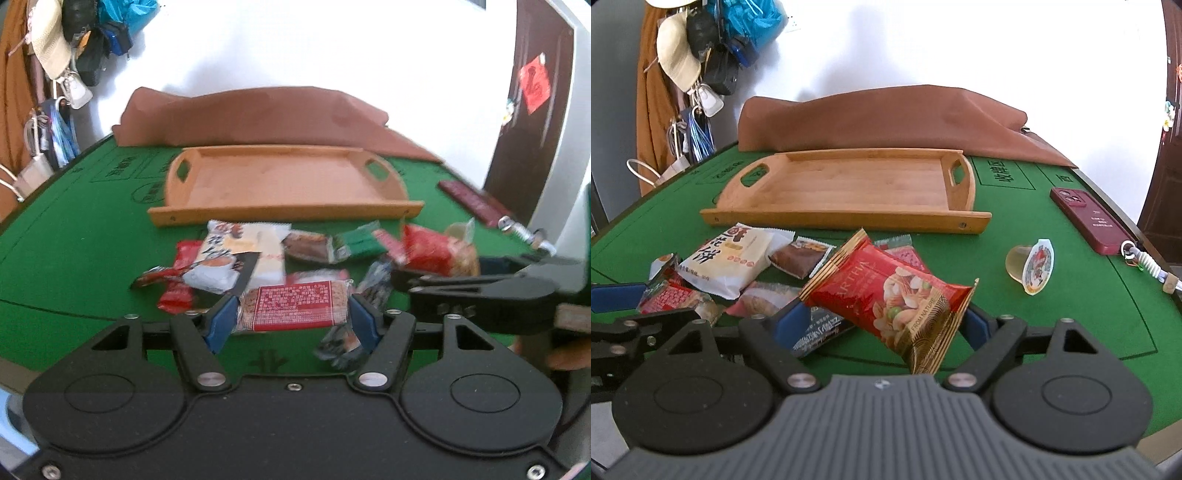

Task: Organize snacks
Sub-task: 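Carry the wafer packet and nut bag onto the wooden tray with both tools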

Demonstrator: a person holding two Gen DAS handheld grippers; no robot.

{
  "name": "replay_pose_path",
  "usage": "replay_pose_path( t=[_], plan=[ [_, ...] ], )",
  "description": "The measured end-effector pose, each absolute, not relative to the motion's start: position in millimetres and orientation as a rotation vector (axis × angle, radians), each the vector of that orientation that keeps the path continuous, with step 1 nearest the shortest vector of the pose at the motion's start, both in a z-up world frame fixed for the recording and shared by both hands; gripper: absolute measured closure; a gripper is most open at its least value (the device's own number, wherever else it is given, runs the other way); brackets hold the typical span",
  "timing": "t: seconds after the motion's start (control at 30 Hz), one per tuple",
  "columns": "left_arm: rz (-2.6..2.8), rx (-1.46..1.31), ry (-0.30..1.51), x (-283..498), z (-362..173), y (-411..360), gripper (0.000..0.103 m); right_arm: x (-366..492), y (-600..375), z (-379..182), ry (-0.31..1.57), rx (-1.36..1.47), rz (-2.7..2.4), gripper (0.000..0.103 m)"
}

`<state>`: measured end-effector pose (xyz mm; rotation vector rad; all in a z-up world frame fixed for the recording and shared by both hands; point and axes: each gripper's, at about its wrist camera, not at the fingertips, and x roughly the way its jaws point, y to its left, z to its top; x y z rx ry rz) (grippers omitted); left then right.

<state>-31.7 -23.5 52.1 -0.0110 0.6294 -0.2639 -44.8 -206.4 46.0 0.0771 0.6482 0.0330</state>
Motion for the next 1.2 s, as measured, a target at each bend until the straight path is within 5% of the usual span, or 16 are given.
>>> replay_pose_path(
  t=[0.53,1.2],
  plan=[
    [-0.261,0.014,0.583,-11.0,58.7,-31.4,0.039,-35.4,-214.2,45.8,0.652,0.087,0.021,0.018],
    [-0.187,-0.033,0.615,136.2,91.3,3.9,0.039,89.4,-255.6,83.9,0.696,0.187,0.090,0.018]
  ],
)
